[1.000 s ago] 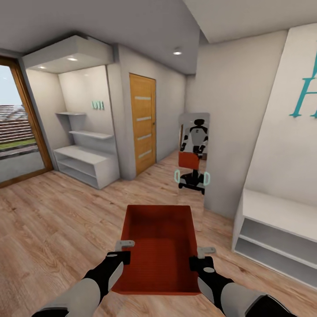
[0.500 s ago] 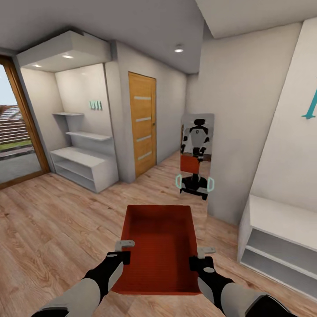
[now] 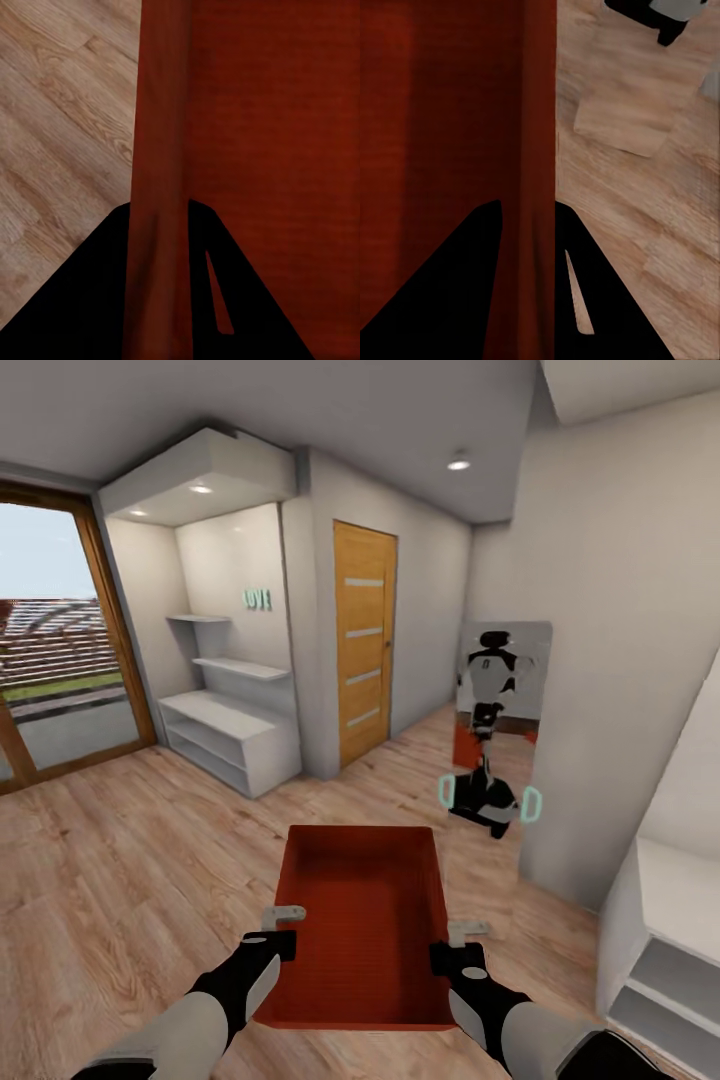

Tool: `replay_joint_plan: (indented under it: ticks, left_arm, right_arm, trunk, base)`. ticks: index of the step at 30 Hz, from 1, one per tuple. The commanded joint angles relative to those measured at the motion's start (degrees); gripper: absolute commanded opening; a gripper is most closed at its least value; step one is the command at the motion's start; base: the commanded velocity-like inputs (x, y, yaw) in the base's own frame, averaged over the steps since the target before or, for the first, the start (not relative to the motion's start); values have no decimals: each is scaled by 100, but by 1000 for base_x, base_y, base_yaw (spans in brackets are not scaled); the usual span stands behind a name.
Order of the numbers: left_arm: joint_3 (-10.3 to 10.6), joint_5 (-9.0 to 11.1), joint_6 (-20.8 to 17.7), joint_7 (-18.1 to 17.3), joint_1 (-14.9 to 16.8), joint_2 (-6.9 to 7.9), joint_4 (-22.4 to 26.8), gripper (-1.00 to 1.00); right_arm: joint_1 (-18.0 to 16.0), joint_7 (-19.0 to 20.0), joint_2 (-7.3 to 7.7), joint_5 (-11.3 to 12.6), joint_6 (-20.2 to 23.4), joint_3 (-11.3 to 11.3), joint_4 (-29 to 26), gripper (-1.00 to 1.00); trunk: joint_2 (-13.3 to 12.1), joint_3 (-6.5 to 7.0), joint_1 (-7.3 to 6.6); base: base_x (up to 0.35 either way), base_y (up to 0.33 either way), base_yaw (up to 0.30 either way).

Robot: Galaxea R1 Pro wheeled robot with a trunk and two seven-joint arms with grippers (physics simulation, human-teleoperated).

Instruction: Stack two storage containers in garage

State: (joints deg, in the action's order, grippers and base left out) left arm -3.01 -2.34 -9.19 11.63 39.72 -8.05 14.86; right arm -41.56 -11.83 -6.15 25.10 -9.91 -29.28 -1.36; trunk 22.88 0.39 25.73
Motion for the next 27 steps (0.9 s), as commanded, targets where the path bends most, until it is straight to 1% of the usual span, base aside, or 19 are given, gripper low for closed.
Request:
replay_joint_plan:
  ticks: [1, 13, 27]
  left_arm:
    - [-51, -21, -39, 33, 0, 31, -1, -100]
    - [-51, -21, -39, 33, 0, 31, -1, -100]
    - [-51, -21, -39, 33, 0, 27, -1, -100]
  right_arm:
    - [-1, -30, 65, 4, -19, 28, -13, -100]
    - [-1, -30, 65, 4, -19, 28, -13, -100]
    - [-1, -28, 69, 4, -19, 28, -13, -100]
  trunk:
    - [4, -2, 5]
    - [4, -2, 5]
    - [4, -2, 5]
  base:
    - [324, 0, 269]
    - [324, 0, 269]
    - [324, 0, 13]
